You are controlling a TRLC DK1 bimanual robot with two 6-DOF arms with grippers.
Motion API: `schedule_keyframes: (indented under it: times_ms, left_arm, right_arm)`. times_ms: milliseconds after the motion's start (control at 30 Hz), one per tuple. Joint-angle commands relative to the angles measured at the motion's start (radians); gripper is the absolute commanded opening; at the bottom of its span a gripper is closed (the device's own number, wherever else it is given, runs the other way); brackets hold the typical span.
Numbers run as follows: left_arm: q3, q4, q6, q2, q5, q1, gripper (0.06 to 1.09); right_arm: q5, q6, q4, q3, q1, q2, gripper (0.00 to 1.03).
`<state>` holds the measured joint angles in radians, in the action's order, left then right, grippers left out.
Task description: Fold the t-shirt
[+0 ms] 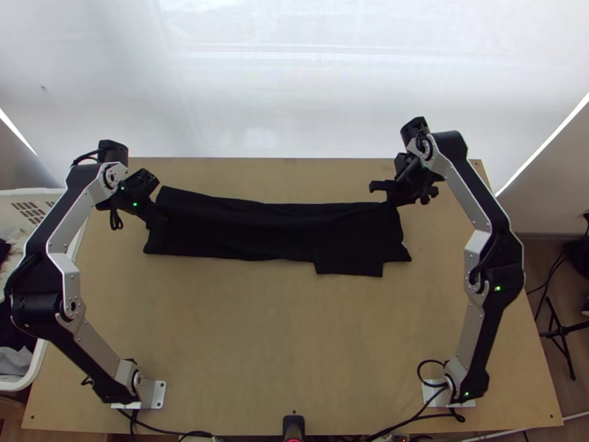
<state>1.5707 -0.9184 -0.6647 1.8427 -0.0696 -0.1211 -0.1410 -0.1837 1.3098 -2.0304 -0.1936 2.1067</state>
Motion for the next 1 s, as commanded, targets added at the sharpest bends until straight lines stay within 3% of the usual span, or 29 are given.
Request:
schedule_keyframes:
  times_ms: [0,500,600,633,733,833,867,967]
  left_arm:
    - [0.018,0.006,0.002,0.032,0.002,-0.012,0.09]
    - [0.025,0.049,0.062,0.122,0.002,-0.012,0.09]
    - [0.04,0.066,0.093,0.142,-0.009,-0.014,0.12]
    - [0.045,0.066,0.097,0.15,-0.019,-0.014,0.26]
    - [0.035,0.081,0.076,0.15,-0.044,-0.008,0.99]
    - [0.009,0.133,0.077,0.115,-0.075,-0.003,1.02]
    - [-0.006,0.17,0.079,0.096,-0.085,-0.002,1.02]
    - [0.015,0.202,0.145,0.084,-0.087,-0.009,1.02]
  right_arm:
    - [0.027,-0.013,-0.015,-0.039,0.003,0.036,0.03]
    - [0.069,-0.01,-0.06,-0.194,0.017,0.196,0.03]
    - [0.08,-0.014,-0.069,-0.202,0.02,0.21,0.2]
    - [0.08,-0.014,-0.07,-0.206,0.022,0.216,0.22]
    - [0.078,-0.02,-0.073,-0.208,0.028,0.22,0.49]
    - [0.078,-0.023,-0.067,-0.208,0.029,0.208,0.89]
    - [0.078,-0.02,-0.064,-0.209,0.029,0.197,0.97]
    - [0.077,-0.014,-0.064,-0.223,0.006,0.124,0.99]
